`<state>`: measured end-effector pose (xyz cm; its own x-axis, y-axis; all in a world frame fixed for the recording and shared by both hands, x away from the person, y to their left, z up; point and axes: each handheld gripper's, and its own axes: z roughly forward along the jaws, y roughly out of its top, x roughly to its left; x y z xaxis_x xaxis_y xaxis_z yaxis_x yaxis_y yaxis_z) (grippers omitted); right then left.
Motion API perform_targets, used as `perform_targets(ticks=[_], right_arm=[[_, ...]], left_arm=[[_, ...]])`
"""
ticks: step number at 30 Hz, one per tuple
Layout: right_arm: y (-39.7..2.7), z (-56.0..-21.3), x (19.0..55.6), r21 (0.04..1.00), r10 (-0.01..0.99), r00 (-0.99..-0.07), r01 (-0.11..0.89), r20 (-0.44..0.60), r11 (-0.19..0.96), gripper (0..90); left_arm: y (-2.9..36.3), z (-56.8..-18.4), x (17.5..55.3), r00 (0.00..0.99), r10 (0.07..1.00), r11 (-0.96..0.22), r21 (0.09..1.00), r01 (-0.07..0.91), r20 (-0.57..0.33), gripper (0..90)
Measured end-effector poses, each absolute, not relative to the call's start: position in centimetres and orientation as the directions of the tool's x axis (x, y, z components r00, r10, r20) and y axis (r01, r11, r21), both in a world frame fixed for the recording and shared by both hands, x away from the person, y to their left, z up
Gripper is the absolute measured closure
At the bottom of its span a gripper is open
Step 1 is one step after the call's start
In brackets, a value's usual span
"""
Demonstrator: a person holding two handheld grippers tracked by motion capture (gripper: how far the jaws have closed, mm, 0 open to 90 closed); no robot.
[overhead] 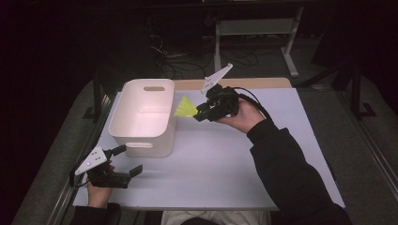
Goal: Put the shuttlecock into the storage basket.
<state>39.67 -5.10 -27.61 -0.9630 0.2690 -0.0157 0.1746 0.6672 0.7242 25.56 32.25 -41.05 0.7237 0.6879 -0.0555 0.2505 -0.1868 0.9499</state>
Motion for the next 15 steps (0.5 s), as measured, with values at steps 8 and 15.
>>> perform_targets(ticks=[8,15], right_arm=[[-4.2,-26.7,39.9,0.726,0.255,-0.967,0.155,-0.029,0.670,62.8],[-3.0,-25.9,40.0,0.724,0.238,-0.970,0.132,-0.045,0.677,62.8]], left_arm=[[32.3,-41.0,25.6,0.724,0.688,-0.189,0.950,0.250,-0.054,0.0],[32.3,-41.0,25.6,0.723,0.688,-0.185,0.950,0.251,-0.057,0.0]])
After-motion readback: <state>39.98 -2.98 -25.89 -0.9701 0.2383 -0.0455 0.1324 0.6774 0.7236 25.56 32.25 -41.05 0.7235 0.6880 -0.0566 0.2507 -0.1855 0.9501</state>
